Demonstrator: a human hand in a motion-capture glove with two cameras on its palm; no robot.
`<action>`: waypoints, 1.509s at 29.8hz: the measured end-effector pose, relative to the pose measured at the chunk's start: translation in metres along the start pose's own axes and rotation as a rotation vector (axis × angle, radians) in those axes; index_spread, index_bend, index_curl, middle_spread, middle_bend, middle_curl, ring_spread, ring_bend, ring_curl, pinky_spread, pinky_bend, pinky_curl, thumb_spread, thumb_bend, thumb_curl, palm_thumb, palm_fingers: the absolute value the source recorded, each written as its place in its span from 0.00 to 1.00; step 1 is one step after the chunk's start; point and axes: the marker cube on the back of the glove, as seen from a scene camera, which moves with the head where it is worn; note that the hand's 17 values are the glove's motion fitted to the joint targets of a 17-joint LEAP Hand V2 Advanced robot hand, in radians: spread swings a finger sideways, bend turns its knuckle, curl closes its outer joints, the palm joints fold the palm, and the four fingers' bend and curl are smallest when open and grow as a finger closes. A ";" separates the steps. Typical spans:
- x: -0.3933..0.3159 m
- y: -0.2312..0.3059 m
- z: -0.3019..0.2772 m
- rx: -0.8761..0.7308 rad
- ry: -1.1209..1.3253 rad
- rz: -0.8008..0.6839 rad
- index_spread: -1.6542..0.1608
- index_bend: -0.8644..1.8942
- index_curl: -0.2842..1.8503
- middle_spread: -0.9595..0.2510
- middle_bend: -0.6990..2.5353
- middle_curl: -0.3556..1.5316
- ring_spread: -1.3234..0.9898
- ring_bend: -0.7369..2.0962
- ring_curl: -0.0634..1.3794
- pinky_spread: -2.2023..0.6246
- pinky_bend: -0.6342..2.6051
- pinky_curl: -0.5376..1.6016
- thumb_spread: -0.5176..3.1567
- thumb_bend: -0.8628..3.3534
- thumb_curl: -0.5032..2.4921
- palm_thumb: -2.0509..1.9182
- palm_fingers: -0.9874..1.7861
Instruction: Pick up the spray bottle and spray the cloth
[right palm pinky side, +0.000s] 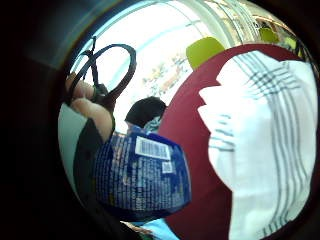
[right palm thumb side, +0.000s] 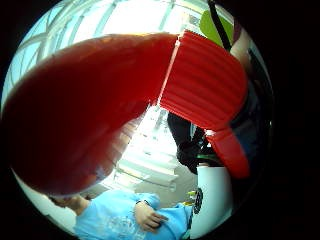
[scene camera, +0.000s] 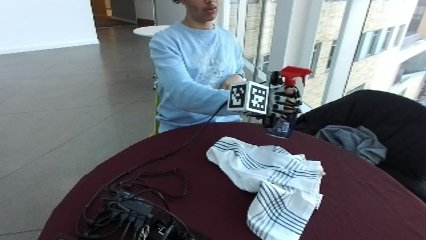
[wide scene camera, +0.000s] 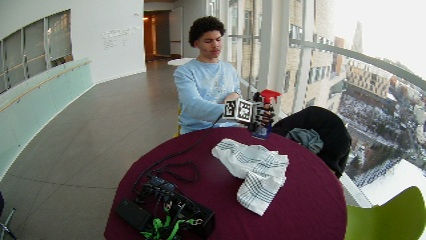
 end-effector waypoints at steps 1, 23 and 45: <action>0.002 0.000 0.009 -0.004 -0.014 0.000 0.78 0.36 0.26 0.72 0.32 0.44 0.55 0.47 0.32 0.73 0.36 0.43 0.35 0.20 0.39 0.75 0.77; 0.017 0.011 0.086 -0.034 -0.105 -0.001 0.77 0.36 0.27 0.70 0.30 0.44 0.54 0.45 0.32 0.72 0.35 0.44 0.35 0.20 0.38 0.76 0.77; 0.018 0.066 -0.095 -0.130 0.442 -0.087 0.72 0.33 0.23 0.72 0.32 0.44 0.55 0.45 0.33 0.79 0.31 0.44 0.43 0.19 0.33 0.68 0.65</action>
